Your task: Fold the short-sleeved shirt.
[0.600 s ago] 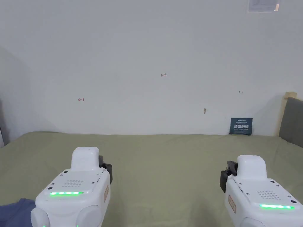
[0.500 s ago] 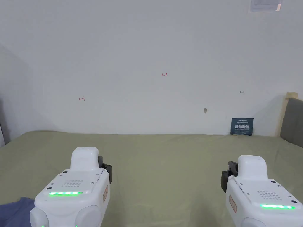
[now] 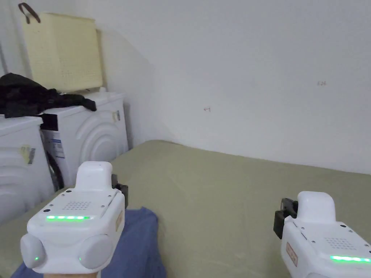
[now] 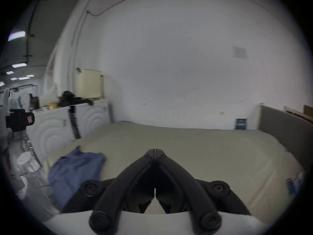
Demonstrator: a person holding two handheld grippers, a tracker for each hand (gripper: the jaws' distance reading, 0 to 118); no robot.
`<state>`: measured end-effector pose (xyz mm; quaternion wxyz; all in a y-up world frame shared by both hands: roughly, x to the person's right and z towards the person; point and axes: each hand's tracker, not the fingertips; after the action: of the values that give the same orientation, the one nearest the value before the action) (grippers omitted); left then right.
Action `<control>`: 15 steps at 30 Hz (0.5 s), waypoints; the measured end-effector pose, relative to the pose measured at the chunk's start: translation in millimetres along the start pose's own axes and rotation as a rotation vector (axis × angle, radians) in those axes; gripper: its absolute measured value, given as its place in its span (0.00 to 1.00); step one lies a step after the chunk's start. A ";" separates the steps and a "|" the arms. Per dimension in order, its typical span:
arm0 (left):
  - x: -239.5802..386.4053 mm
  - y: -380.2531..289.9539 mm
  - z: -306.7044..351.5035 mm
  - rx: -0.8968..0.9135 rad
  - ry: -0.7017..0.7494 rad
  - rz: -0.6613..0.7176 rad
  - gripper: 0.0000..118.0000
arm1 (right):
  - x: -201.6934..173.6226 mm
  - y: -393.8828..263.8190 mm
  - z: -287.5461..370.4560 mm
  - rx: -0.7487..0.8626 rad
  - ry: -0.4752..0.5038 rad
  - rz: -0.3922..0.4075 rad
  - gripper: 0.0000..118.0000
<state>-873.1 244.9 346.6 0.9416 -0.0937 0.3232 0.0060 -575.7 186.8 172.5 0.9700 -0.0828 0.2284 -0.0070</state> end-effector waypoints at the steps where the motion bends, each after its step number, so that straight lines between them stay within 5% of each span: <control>1: -14.7 -1.1 2.0 -0.001 0.038 0.001 0.00 | -13.0 -0.9 -4.6 0.001 0.038 -0.006 0.00; 6: -81.0 -11.7 13.4 -0.032 0.197 0.040 0.00 | -80.3 0.2 -10.6 -0.013 0.195 0.016 0.00; 15: -104.6 -27.5 10.0 -0.071 0.231 0.072 0.00 | -102.1 -6.1 -12.9 -0.041 0.247 0.032 0.00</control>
<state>-947.8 224.8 422.9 0.8933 -0.1156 0.4324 0.0406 -672.8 184.0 207.2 0.9326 -0.0972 0.3476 0.0029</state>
